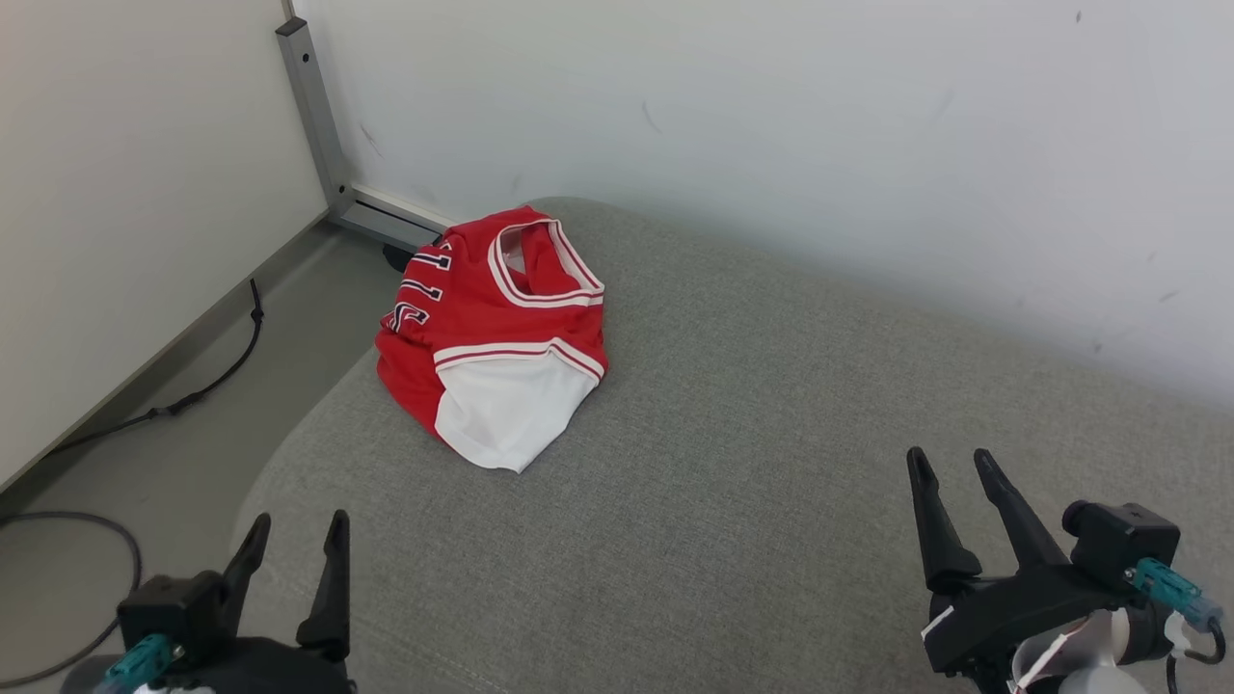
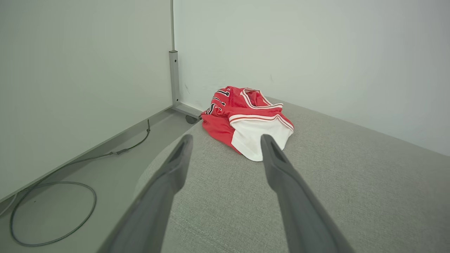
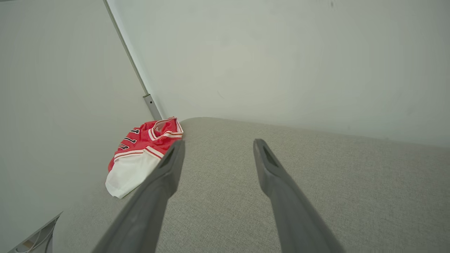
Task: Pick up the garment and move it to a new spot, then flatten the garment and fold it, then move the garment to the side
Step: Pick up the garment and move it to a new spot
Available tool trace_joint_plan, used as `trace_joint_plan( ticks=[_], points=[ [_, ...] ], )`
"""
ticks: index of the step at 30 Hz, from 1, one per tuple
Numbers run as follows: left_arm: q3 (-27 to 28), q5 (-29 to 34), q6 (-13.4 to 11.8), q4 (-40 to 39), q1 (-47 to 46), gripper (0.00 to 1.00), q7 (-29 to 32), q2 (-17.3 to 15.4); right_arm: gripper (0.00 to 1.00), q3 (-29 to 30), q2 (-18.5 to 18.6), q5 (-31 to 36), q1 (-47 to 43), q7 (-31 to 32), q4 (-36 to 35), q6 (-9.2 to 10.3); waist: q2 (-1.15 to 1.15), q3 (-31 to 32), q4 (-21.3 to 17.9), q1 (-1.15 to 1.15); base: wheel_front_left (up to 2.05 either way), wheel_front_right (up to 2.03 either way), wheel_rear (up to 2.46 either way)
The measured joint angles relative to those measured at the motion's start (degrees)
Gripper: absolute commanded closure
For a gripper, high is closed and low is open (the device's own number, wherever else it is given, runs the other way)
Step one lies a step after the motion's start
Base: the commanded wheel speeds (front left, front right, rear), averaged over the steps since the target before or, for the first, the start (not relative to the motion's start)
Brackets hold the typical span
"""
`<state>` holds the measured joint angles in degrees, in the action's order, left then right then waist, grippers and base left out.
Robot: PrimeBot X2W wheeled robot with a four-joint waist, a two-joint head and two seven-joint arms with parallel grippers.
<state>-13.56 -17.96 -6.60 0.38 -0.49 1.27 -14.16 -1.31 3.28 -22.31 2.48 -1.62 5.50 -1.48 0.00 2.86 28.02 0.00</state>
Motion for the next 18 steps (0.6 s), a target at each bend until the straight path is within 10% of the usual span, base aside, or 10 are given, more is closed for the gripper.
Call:
trace_joint_plan(
  ticks=[18],
  points=[
    [-6.27,-6.59,4.61,21.16,-28.28,0.0,16.56,10.54,0.0,-1.74,6.02,4.38,-2.27,6.5,-14.5,0.03,0.01,-8.42,1.01,0.01,0.0,0.0,0.0]
  ],
)
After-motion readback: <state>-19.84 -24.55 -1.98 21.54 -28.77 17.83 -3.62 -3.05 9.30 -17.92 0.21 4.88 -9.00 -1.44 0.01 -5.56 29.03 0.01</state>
